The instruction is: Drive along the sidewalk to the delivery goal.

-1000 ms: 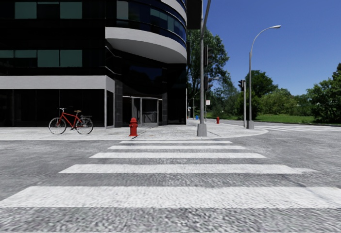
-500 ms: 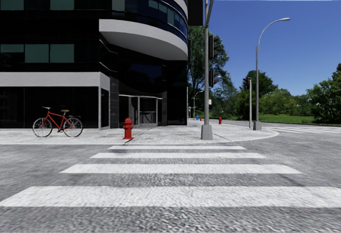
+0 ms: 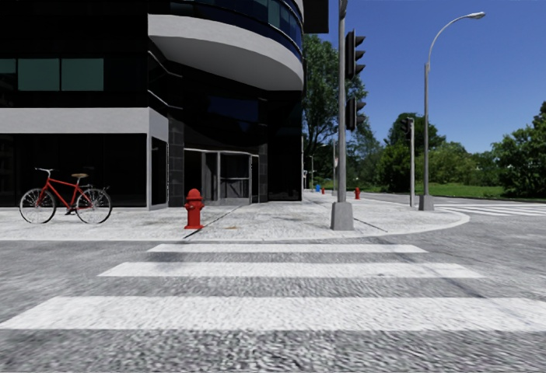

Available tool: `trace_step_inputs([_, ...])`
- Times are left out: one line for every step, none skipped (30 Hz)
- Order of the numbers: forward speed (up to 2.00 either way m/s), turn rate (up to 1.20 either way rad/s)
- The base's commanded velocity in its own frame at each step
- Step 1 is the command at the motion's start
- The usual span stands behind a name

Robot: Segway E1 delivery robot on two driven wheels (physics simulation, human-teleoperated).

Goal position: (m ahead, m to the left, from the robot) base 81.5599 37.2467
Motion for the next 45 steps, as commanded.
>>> trace_step_inputs([1.95,0.00])
trace_step_inputs([1.95,0.00])
trace_step_inputs([1.95,0.00])
trace_step_inputs([1.95,0.00])
trace_step_inputs([1.95,0.00])
trace_step_inputs([1.95,0.00])
trace_step_inputs([1.96,0.00])
trace_step_inputs([1.98,0.00])
trace_step_inputs([1.98,0.00])
trace_step_inputs([1.98,0.00])
trace_step_inputs([1.99,0.00])
trace_step_inputs([1.99,0.00])
trace_step_inputs([1.99,0.00])
trace_step_inputs([1.99,0.00])
trace_step_inputs([1.99,0.00])
trace_step_inputs([1.99,0.00])
trace_step_inputs([1.99,0.00])
trace_step_inputs([1.99,0.00])
trace_step_inputs([2.00,0.00])
trace_step_inputs([2.00,0.00])
trace_step_inputs([2.00,0.00])
trace_step_inputs([2.00,0.00])
trace_step_inputs([2.00,0.00])
trace_step_inputs([2.00,0.00])
trace_step_inputs([2.00,0.00])
trace_step_inputs([2.00,0.00])
trace_step_inputs([2.00,0.00])
trace_step_inputs([2.00,0.00])
trace_step_inputs([2.00,0.00])
trace_step_inputs([2.00,0.00])
trace_step_inputs([2.00,0.00])
trace_step_inputs([2.00,0.00])
trace_step_inputs([2.00,0.00])
trace_step_inputs([2.00,0.00])
trace_step_inputs([2.00,0.00])
trace_step_inputs([2.00,0.00])
trace_step_inputs([2.00,0.00])
trace_step_inputs([2.00,0.00])
trace_step_inputs([2.00,0.00])
trace_step_inputs([2.00,0.00])
trace_step_inputs([2.00,0.00])
trace_step_inputs([2.00,0.00])
trace_step_inputs([2.00,0.00])
trace_step_inputs([2.00,0.00])
trace_step_inputs([2.00,0.00])
